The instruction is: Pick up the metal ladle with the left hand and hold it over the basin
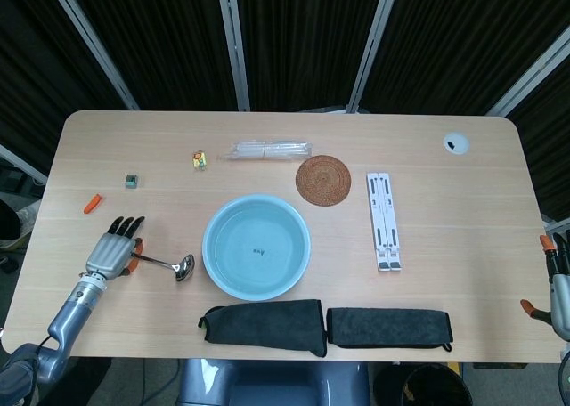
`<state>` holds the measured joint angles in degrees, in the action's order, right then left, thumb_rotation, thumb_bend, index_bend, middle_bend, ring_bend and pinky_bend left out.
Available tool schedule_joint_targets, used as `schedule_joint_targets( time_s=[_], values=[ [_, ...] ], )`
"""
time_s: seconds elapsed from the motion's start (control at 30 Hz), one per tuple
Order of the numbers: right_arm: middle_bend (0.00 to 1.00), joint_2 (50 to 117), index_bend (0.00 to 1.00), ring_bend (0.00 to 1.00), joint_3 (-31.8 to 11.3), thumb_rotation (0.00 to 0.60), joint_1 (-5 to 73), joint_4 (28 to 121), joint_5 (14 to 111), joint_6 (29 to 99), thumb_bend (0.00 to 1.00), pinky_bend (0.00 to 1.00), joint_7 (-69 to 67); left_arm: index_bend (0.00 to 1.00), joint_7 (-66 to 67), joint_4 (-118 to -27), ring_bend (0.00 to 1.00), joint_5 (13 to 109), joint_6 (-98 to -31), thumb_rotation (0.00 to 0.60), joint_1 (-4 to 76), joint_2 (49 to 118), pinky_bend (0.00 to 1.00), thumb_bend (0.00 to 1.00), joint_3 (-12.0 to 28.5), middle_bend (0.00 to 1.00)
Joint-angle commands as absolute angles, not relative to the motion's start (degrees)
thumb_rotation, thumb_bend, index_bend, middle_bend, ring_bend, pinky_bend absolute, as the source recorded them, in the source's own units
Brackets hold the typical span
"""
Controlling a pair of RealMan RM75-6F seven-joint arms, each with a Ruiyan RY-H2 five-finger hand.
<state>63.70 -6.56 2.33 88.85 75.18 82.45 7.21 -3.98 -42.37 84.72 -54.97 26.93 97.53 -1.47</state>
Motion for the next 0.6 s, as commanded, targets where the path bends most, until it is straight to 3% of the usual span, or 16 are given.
schedule_joint_targets(
  time_s=[0.03,0.6],
  values=[
    [0.00,63.68,0.00,0.00,-6.54,0.600,2.30,88.92,75.26,82.52,0.00,0.00,7.21,0.54,-5.01,-43.04,0.00,85.13,-55.99,0.600,26.72,97.04,0.00,0.45,-1.54,0.00],
    [0.00,63.02,0.00,0.00,-6.01,0.600,1.78,90.05,76.91,83.65,0.00,0.00,6.38,0.56,-1.52,-53.86,0.00,87.77,-68.19,0.600,23.40,90.07,0.00,0.45,-1.35,0.00]
  ],
)
